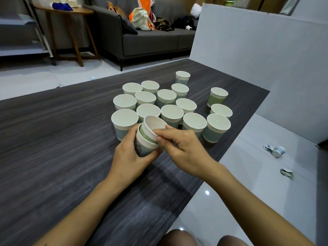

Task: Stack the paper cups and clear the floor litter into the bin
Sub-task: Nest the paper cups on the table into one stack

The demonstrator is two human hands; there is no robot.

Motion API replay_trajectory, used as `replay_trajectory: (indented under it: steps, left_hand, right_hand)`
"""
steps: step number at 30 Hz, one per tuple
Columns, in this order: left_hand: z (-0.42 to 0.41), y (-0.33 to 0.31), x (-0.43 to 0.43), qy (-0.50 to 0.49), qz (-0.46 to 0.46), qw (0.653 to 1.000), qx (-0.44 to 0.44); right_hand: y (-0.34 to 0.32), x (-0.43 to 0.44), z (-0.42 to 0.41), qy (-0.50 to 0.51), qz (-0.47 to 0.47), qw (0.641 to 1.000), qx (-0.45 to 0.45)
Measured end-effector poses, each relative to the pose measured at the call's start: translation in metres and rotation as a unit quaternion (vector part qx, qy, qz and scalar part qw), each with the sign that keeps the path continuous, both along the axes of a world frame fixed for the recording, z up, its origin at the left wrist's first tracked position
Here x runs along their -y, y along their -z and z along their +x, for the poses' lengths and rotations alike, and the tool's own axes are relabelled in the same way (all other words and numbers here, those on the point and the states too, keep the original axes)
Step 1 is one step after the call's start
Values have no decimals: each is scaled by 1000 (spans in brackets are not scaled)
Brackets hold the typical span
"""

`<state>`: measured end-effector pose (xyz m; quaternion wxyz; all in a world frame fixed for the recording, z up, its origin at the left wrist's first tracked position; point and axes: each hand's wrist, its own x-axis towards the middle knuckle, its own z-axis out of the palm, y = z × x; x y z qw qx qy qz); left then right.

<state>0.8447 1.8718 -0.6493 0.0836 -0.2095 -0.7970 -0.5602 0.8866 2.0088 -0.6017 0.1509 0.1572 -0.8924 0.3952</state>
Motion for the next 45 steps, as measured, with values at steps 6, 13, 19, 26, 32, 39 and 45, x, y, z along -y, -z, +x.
replay_trajectory:
  steps: [6, 13, 19, 26, 32, 39, 45]
  left_hand:
    - [2, -7, 1, 16, 5, 999, -29]
    - [-3, -5, -5, -10, 2, 1000, 10]
    - [-9, 3, 0, -49, 12, 998, 36]
    - [-6, 12, 0, -52, 8, 999, 3]
    - [-12, 17, -2, -66, 14, 998, -6]
    - [-17, 20, -3, -52, 18, 998, -3]
    - [-15, 18, -4, -59, -1, 998, -15]
  right_hand:
    - [4, 4, -1, -32, -82, 993, 83]
    - [-2, -6, -13, 4, -56, 997, 56]
    - [-6, -31, -55, 196, 142, 970, 17]
    - [8, -36, -72, 218, 294, 926, 95]
    - [-4, -34, -72, 211, 207, 955, -3]
    - [-31, -28, -45, 194, -1, 973, -125]
    - [-16, -14, -31, 65, 9, 998, -27]
